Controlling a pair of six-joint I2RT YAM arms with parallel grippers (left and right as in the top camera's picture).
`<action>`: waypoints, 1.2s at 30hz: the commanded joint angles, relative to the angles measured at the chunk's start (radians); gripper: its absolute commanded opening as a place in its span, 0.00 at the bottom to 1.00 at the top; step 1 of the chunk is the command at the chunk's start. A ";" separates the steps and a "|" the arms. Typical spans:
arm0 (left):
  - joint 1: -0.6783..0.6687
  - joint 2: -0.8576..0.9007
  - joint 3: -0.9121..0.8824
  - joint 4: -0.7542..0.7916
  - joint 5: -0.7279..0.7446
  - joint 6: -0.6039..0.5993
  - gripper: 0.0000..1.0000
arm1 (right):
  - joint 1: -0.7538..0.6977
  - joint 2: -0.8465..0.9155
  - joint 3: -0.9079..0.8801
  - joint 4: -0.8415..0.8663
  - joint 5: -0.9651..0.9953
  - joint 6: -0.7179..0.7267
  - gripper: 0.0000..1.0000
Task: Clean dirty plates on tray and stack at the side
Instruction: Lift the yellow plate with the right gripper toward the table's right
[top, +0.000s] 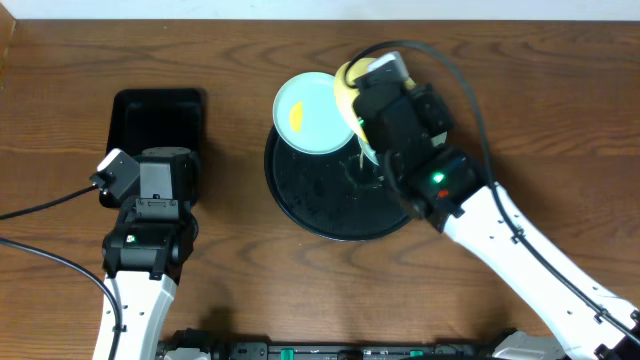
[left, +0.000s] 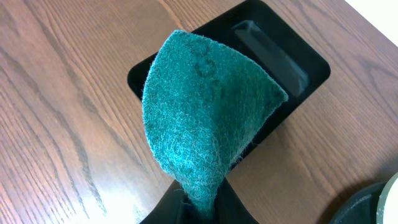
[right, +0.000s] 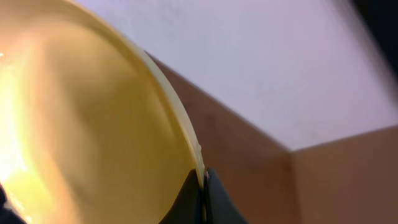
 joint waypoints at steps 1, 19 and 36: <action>0.005 -0.002 -0.002 -0.002 -0.008 0.014 0.08 | 0.053 -0.017 0.016 0.058 0.146 -0.218 0.01; 0.005 -0.002 -0.002 -0.010 -0.008 0.014 0.08 | 0.144 -0.017 0.015 0.256 0.318 -0.492 0.01; 0.005 -0.002 -0.002 -0.010 -0.008 0.014 0.08 | 0.059 -0.028 0.015 -0.021 0.100 0.076 0.01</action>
